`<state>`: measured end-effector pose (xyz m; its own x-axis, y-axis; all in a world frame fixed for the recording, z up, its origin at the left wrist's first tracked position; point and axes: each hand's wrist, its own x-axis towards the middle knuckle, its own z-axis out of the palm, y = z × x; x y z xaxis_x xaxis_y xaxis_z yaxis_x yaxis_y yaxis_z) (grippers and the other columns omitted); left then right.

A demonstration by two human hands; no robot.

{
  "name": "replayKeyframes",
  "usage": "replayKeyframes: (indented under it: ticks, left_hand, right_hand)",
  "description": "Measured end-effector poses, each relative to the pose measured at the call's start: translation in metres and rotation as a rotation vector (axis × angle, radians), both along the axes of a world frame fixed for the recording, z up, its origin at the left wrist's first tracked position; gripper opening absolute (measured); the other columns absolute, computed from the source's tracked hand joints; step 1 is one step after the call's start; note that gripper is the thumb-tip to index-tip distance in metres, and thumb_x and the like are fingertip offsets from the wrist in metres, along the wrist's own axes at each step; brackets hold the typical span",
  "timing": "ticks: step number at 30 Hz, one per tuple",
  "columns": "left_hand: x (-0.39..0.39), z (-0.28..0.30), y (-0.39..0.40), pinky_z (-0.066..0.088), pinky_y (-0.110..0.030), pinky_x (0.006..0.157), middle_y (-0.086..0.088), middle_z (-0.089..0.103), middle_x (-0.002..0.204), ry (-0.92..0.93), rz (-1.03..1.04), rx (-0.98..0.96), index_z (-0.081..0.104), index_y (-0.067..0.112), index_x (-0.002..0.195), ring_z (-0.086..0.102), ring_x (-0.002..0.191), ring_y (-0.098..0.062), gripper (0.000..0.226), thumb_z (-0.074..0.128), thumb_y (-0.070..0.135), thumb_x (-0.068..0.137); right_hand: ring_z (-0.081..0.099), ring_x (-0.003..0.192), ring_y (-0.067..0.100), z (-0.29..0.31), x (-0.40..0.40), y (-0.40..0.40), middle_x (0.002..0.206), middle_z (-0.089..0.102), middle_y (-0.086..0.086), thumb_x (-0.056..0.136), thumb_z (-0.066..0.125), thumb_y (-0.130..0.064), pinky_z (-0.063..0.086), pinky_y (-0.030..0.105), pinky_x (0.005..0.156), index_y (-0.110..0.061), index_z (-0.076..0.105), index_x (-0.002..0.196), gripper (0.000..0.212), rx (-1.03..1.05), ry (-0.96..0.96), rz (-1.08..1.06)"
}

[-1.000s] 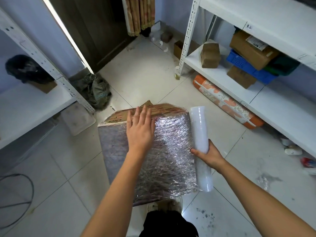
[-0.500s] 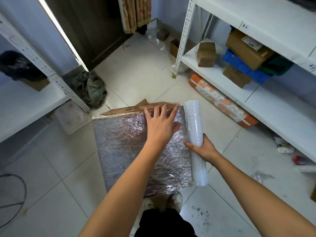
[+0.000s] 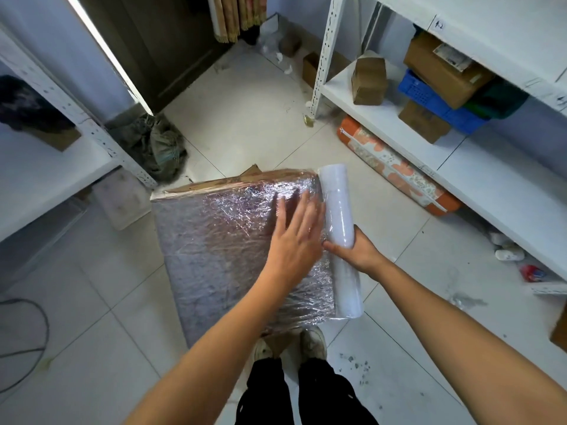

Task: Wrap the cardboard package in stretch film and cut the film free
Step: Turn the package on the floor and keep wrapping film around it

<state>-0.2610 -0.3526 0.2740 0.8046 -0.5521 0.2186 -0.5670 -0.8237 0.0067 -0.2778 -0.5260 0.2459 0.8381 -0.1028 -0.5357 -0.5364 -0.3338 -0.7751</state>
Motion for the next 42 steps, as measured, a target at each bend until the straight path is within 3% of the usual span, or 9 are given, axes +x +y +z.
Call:
replayKeyframes:
  ticks: [5,11,17,26,32,34,36,39,42]
  left_hand:
    - [-0.089,-0.076,0.032,0.008,-0.045,0.120,-0.015,0.045,0.144,0.142,-0.383,0.129,0.049,-0.004,0.135,0.032,0.140,-0.027,0.070,0.055,0.028,0.072]
    - [-0.085,-0.093,0.037,0.011,-0.042,0.119,-0.013,0.034,0.152,0.179,-0.427,0.146,0.028,-0.003,0.145,0.027,0.143,-0.024,0.075,0.042,0.035,0.082]
    - [-0.083,-0.095,0.045,0.013,-0.041,0.119,-0.012,0.029,0.154,0.101,-0.434,0.123,0.027,-0.001,0.146,0.024,0.144,-0.023,0.077,0.046,0.038,0.083]
    - [-0.074,-0.096,0.048,0.014,-0.045,0.118,-0.013,0.025,0.156,-0.012,-0.482,0.139,0.031,0.016,0.149,0.019,0.146,-0.025,0.068,0.043,0.040,0.087]
    - [-0.088,-0.088,0.044,0.017,-0.047,0.117,-0.012,0.030,0.154,0.047,-0.448,-0.010,0.045,0.019,0.142,0.022,0.145,-0.025,0.069,0.060,0.041,0.079]
    - [-0.089,-0.078,0.037,0.021,-0.054,0.114,-0.016,0.034,0.151,-0.047,-0.297,-0.076,0.051,0.016,0.137,0.027,0.142,-0.030,0.063,0.063,0.032,0.077]
    - [-0.083,-0.065,0.028,0.018,-0.063,0.112,-0.019,0.030,0.150,-0.116,0.092,-0.126,0.047,0.012,0.137,0.025,0.141,-0.036,0.063,0.061,0.032,0.078]
    - [-0.073,-0.046,0.005,0.009,-0.075,0.101,-0.027,0.024,0.152,0.078,0.602,-0.142,0.039,0.015,0.142,0.017,0.140,-0.046,0.076,0.045,0.056,0.078]
    - [-0.065,-0.038,-0.022,0.022,-0.081,0.089,-0.034,0.023,0.150,0.274,0.726,-0.162,0.039,0.008,0.139,0.021,0.137,-0.054,0.094,0.047,0.071,0.070]
  right_hand:
    - [0.057,0.094,0.014,-0.006,-0.004,-0.003,0.109,0.057,0.004,0.074,0.078,-0.030,0.046,0.023,0.073,-0.012,0.044,0.120,0.060,0.005,0.008,0.010]
    - [0.059,0.096,0.013,-0.009,-0.011,-0.011,0.114,0.058,0.003,0.080,0.072,-0.037,0.050,0.028,0.079,-0.017,0.042,0.123,0.056,0.202,0.081,-0.050]
    - [0.057,0.103,0.024,-0.007,-0.007,-0.021,0.113,0.058,0.010,0.074,0.074,0.000,0.050,0.039,0.091,-0.010,0.044,0.122,0.057,0.260,0.118,0.009]
    - [0.059,0.091,0.017,-0.016,-0.001,-0.023,0.108,0.056,0.008,0.071,0.083,-0.018,0.048,0.021,0.069,-0.009,0.039,0.119,0.066,0.003,-0.051,-0.039]
    - [0.060,0.096,0.020,-0.029,-0.003,-0.023,0.114,0.058,0.012,0.069,0.083,-0.021,0.052,0.033,0.082,-0.014,0.041,0.117,0.064,0.055,0.007,0.018]
    - [0.060,0.099,0.021,-0.030,0.000,-0.024,0.114,0.058,0.011,0.069,0.082,-0.021,0.052,0.038,0.089,-0.016,0.041,0.118,0.064,0.089,0.027,0.029]
    - [0.059,0.104,0.024,-0.031,0.003,-0.022,0.113,0.058,0.010,0.070,0.081,-0.021,0.050,0.043,0.094,-0.018,0.040,0.118,0.063,0.137,0.057,0.048]
    - [0.057,0.108,0.028,-0.034,0.007,-0.014,0.112,0.056,0.009,0.073,0.078,-0.015,0.047,0.048,0.097,-0.016,0.039,0.121,0.062,0.207,0.101,0.042]
    - [0.059,0.096,0.024,-0.030,0.015,-0.010,0.108,0.058,0.009,0.076,0.076,-0.018,0.050,0.045,0.088,-0.009,0.039,0.128,0.065,0.345,0.198,-0.026]
